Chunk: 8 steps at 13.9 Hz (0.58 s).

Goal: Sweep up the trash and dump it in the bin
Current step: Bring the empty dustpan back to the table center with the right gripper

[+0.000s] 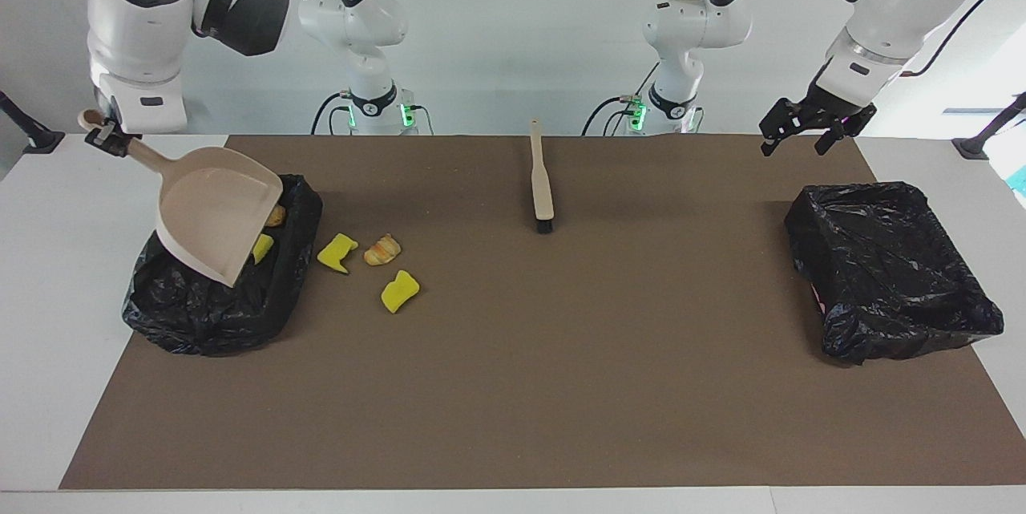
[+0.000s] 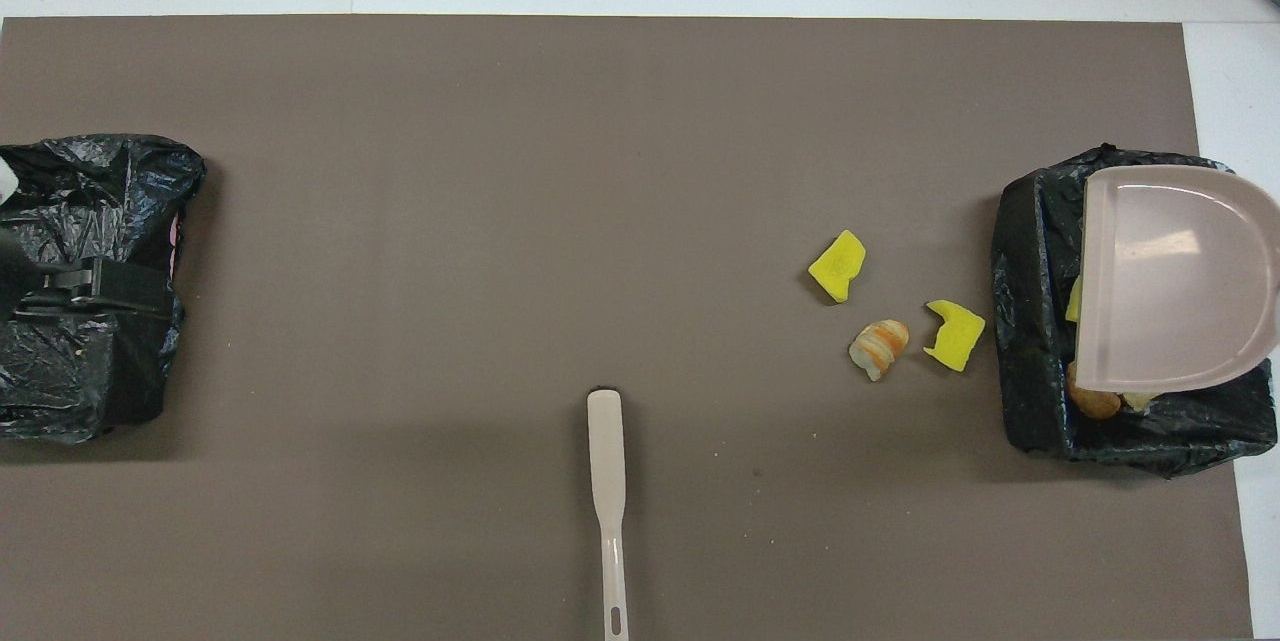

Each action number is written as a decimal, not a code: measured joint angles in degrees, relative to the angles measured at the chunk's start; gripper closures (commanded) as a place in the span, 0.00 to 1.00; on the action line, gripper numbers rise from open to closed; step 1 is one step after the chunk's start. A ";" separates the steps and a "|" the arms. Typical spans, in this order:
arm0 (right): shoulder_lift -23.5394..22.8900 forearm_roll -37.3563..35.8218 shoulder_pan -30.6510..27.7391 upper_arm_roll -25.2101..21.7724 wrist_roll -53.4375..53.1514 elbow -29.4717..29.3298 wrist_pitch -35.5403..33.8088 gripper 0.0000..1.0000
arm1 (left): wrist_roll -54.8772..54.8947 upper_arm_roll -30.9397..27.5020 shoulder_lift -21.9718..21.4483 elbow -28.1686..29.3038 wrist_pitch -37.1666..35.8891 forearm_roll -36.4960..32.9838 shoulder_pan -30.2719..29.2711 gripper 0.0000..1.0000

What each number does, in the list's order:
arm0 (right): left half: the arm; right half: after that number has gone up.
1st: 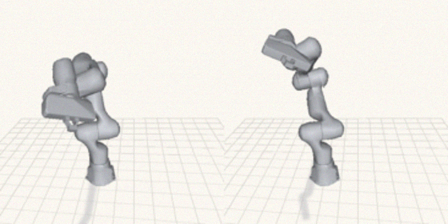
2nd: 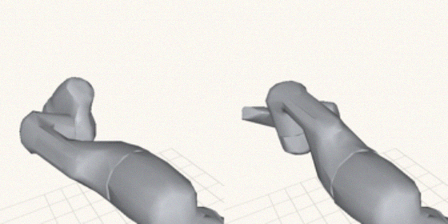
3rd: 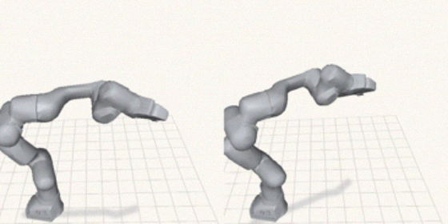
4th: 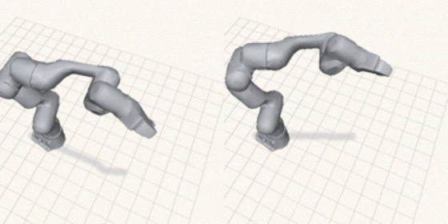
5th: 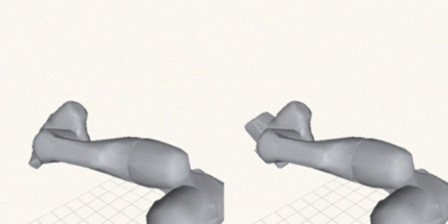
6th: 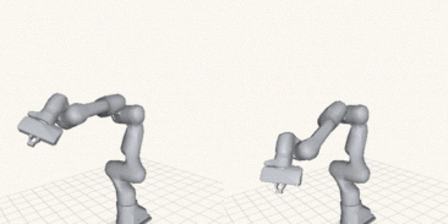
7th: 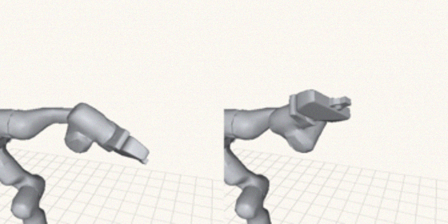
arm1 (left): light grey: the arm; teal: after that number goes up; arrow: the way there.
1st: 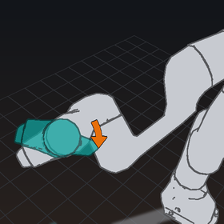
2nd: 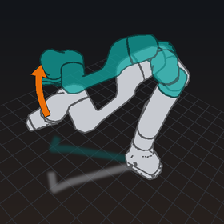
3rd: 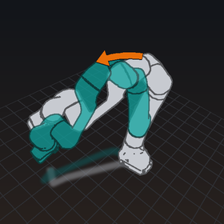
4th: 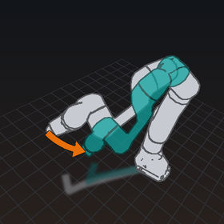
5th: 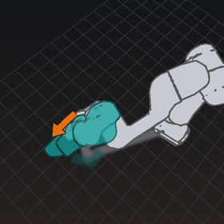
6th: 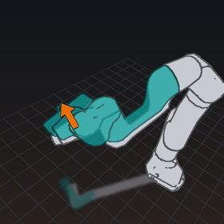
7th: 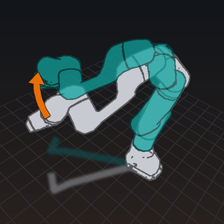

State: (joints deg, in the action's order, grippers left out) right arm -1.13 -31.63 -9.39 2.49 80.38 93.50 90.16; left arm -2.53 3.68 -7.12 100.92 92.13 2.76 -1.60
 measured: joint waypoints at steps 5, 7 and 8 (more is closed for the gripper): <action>0.81 10.79 -1.56 -0.95 -13.51 1.23 0.00 1.00 | 0.03 2.07 -0.01 -0.88 -2.21 0.00 -2.07 0.00; 0.93 14.16 -1.00 -0.34 -22.36 2.26 0.00 1.00 | 0.03 1.60 -0.02 -1.63 -3.09 0.00 -2.08 0.00; 0.93 15.59 -0.07 -0.15 -27.69 2.57 0.01 1.00 | 0.03 1.54 -0.03 -1.73 -3.26 0.00 -2.08 0.00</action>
State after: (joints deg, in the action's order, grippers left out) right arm -0.19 -16.04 -9.46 2.34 52.69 96.08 90.17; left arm -2.50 5.22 -7.15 99.19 88.88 2.77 -3.68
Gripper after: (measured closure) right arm 0.674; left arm 0.000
